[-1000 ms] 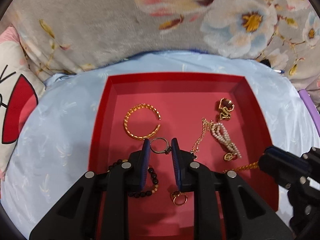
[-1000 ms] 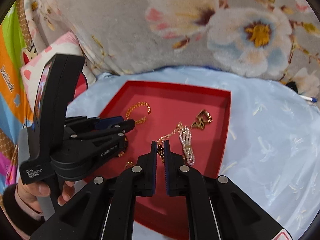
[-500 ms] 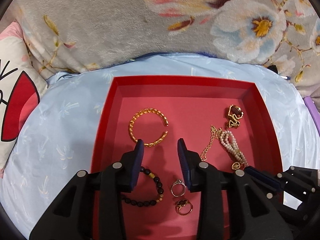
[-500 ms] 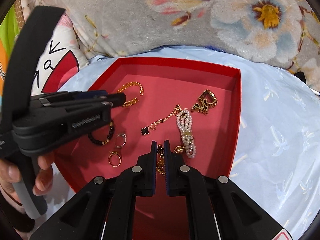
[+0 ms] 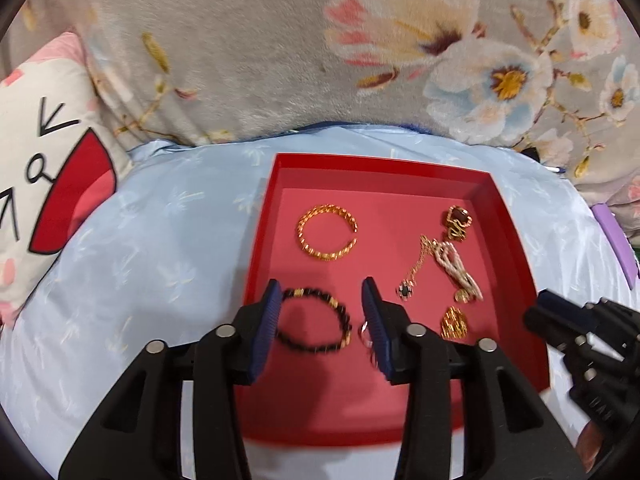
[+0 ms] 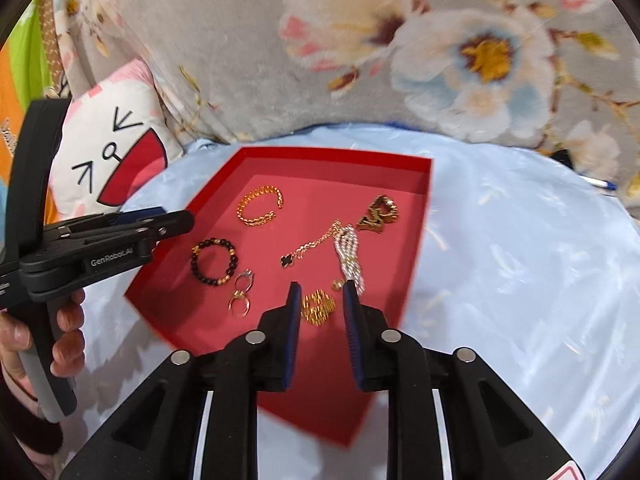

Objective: Organize jewelry
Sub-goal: 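Withdraw both open tools from the box toward the hoop earrings, then grasp a gold hoop earring with the left tool while the right tool grasps the other hoop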

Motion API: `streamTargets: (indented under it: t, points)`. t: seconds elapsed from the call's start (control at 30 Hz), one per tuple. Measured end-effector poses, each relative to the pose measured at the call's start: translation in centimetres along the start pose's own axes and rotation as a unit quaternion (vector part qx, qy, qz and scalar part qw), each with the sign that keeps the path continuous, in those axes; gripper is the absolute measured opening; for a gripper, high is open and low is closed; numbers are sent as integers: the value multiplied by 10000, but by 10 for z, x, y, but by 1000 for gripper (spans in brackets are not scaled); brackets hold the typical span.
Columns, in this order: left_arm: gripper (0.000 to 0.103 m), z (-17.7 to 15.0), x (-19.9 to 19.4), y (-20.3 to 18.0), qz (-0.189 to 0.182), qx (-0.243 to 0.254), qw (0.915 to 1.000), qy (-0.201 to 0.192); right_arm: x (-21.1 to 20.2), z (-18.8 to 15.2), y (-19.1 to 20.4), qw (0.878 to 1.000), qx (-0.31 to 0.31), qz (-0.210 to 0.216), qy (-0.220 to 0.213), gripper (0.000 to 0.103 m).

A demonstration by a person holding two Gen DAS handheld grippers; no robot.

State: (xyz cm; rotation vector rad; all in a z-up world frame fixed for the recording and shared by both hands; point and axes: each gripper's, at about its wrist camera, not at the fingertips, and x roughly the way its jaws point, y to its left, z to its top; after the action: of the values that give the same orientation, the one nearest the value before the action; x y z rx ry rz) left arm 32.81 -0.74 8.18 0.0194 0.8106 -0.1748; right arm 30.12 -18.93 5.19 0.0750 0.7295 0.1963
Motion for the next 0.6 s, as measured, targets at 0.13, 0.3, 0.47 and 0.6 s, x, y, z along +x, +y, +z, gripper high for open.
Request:
streamTargets:
  t: [0.13,0.3,0.47,0.6]
  points:
    - [45,-24,-34,0,63,114,9998,-144,-34,-24,0,9999,-29,-80,-106,24]
    - [49,-60,-59,-4,61,211,9996,-151,-58,-67,9,9999,-116,-79,24,27]
    - [57,-99,-64,-10,168,276,9994,-93,-54,-105,23,9994,-92,94,312,31]
    - [60,-129,-56,-13,121,193,9997,58,-45,-127,32,9988,-36,127,475,33]
